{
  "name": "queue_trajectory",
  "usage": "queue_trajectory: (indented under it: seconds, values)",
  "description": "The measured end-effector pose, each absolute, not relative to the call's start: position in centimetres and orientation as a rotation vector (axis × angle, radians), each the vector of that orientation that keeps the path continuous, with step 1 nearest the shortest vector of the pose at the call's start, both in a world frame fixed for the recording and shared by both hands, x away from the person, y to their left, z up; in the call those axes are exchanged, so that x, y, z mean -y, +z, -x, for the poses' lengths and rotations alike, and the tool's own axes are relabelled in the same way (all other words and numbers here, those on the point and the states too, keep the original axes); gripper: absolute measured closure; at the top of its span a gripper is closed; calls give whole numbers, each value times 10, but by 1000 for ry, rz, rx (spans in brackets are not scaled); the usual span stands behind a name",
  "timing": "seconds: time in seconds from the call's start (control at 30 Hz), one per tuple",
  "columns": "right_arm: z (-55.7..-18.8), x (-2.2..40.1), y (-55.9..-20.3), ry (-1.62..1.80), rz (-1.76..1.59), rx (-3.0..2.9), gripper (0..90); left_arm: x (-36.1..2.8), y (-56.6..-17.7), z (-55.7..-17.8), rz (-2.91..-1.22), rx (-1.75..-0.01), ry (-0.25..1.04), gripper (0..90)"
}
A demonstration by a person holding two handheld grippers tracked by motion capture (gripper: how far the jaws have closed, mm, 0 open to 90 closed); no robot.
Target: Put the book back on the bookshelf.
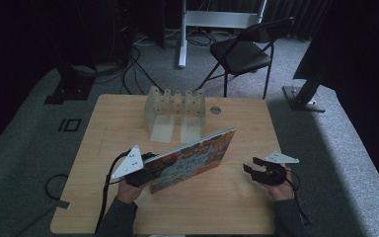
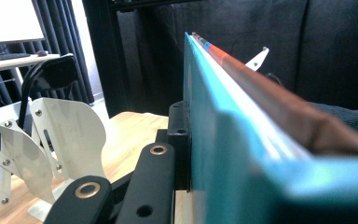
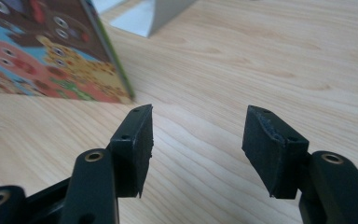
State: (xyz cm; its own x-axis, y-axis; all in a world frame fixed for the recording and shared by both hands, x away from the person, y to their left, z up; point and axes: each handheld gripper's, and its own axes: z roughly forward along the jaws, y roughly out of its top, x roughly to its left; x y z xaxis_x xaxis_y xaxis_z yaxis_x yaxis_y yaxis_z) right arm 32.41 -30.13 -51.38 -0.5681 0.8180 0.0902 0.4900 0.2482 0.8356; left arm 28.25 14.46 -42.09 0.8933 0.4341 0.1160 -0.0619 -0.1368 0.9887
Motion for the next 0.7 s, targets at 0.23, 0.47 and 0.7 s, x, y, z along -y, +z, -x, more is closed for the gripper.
queue_trajectory:
  seconds: [0.23,0.47,0.7]
  values:
    - [-327,301,-524,1145,-1230,-2160,400,-143,-421,-280,-1662,-289,447,804]
    - [-330,296,-531,1054,-1213,-2176,389,-142,-420,-277,-1670,-297,464,805]
    - [-333,297,-536,1035,-1229,-2176,387,-142,-420,-274,-1669,-314,493,805]
